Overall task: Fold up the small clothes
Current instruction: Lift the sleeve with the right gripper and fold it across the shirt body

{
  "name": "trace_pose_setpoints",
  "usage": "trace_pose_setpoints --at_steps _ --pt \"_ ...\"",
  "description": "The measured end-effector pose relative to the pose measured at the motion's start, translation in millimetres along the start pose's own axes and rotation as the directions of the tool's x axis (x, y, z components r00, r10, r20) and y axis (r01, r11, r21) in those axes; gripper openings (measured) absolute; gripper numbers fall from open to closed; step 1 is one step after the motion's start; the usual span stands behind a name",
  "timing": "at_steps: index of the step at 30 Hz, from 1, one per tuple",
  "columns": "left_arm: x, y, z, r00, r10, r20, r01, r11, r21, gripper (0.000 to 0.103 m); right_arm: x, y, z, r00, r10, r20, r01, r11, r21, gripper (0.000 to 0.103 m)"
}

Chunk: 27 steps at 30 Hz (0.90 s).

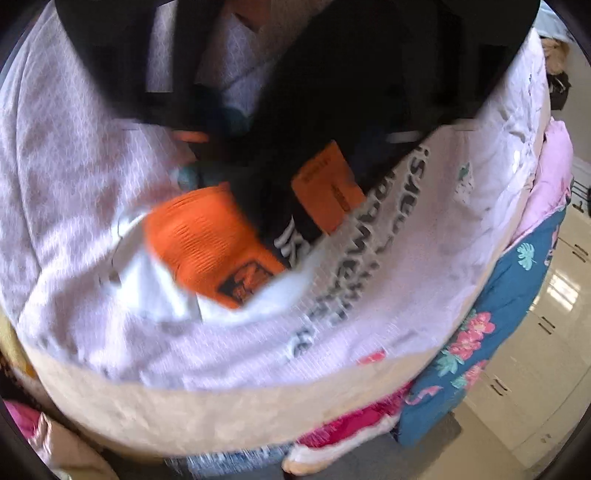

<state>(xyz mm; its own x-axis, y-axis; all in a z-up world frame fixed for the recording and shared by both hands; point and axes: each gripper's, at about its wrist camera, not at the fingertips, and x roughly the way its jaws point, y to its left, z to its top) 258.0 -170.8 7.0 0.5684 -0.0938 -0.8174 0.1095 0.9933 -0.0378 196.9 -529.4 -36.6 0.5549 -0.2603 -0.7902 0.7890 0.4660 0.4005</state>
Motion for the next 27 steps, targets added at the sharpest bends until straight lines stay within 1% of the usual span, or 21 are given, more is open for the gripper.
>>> trace_pose_setpoints --at_steps 1,2,4,6,9,10,13,16,18,19,22,23,27 --pt "-1 0 0 1.000 -0.002 0.001 0.002 1.000 -0.001 0.095 -2 1 1 1.000 0.021 0.012 -0.021 1.000 -0.004 0.015" --pt "-4 2 0 1.000 -0.003 0.001 0.003 1.000 -0.001 0.095 -6 1 2 0.997 0.071 0.023 -0.071 0.997 -0.003 0.010" --pt "-9 4 1 1.000 -0.011 0.004 0.011 1.000 -0.004 0.095 -13 5 2 0.992 0.124 0.034 -0.124 0.992 -0.008 0.009" --pt "-18 9 4 0.999 -0.028 0.018 0.028 0.999 -0.018 0.095 -26 15 3 0.981 0.189 0.055 -0.186 0.982 -0.044 0.009" --pt "-30 16 9 0.998 -0.045 0.040 0.046 0.998 -0.034 0.095 -44 30 2 0.956 0.286 0.064 -0.279 0.955 -0.104 0.009" --pt "-34 19 12 0.998 -0.043 0.047 0.045 0.998 -0.040 0.095 -48 35 1 0.950 0.306 0.065 -0.297 0.947 -0.121 0.009" --pt "-44 30 19 0.997 -0.043 0.062 0.047 0.997 -0.061 0.095 -65 54 -6 0.919 0.390 0.054 -0.374 0.907 -0.194 0.009" --pt "-55 43 25 0.996 -0.043 0.082 0.050 0.995 -0.081 0.095 -82 74 -16 0.884 0.466 0.034 -0.439 0.854 -0.279 0.009" --pt "-60 52 27 0.995 -0.045 0.093 0.054 0.994 -0.096 0.095 -94 90 -26 0.860 0.510 0.009 -0.476 0.810 -0.343 0.009" --pt "-63 59 29 0.994 -0.050 0.098 0.061 0.992 -0.109 0.095 -101 100 -34 0.846 0.533 -0.005 -0.494 0.781 -0.381 0.008" --pt "-69 75 30 0.992 -0.055 0.111 0.070 0.987 -0.143 0.095 -114 120 -51 0.824 0.565 -0.029 -0.512 0.723 -0.464 0.008" --pt "-70 80 30 0.992 -0.053 0.113 0.070 0.986 -0.150 0.095 -120 129 -60 0.815 0.578 -0.043 -0.520 0.697 -0.494 0.008" --pt "-74 99 30 0.991 -0.056 0.117 0.078 0.979 -0.191 0.095 -133 151 -88 0.783 0.614 -0.096 -0.551 0.615 -0.564 0.008"
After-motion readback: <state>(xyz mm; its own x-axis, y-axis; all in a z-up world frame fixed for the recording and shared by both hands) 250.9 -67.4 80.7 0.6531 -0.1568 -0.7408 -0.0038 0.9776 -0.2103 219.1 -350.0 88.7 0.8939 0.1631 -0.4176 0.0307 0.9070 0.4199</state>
